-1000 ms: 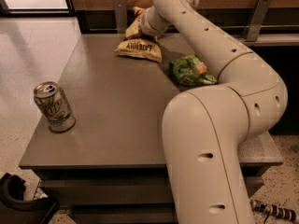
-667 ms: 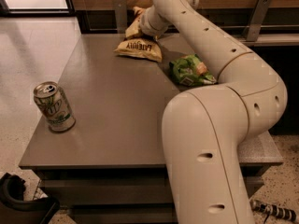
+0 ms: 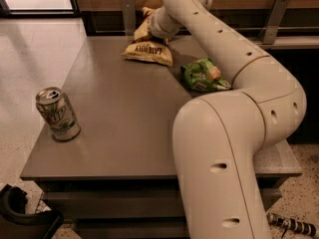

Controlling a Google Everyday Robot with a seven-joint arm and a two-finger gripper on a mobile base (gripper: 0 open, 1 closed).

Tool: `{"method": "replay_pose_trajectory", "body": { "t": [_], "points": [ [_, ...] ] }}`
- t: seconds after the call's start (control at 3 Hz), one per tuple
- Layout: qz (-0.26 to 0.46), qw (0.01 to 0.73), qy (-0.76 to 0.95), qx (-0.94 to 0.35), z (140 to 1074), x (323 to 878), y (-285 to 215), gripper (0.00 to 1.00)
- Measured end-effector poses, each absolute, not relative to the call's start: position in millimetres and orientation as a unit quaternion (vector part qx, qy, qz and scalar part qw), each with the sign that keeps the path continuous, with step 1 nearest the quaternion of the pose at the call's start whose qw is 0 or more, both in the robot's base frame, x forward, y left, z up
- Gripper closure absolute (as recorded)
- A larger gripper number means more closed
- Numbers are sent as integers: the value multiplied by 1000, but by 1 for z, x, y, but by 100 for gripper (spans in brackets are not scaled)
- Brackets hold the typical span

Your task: Move brown chip bag near 7up can

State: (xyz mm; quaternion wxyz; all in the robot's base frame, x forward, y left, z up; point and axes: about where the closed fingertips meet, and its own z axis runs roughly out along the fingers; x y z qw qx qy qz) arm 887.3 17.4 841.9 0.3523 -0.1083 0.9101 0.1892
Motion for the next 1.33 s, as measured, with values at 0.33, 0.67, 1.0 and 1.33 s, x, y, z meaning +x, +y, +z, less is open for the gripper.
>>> {"method": "replay_pose_trajectory", "body": {
  "t": [0.33,0.67,1.0,1.33],
  "points": [
    [189,352,910,-108,842,887,17,100],
    [189,352,910,-108,842,887,17,100],
    [189,352,910,-108,842,887,17,100],
    [189,352,910,-108,842,887,17,100]
  ]
}}
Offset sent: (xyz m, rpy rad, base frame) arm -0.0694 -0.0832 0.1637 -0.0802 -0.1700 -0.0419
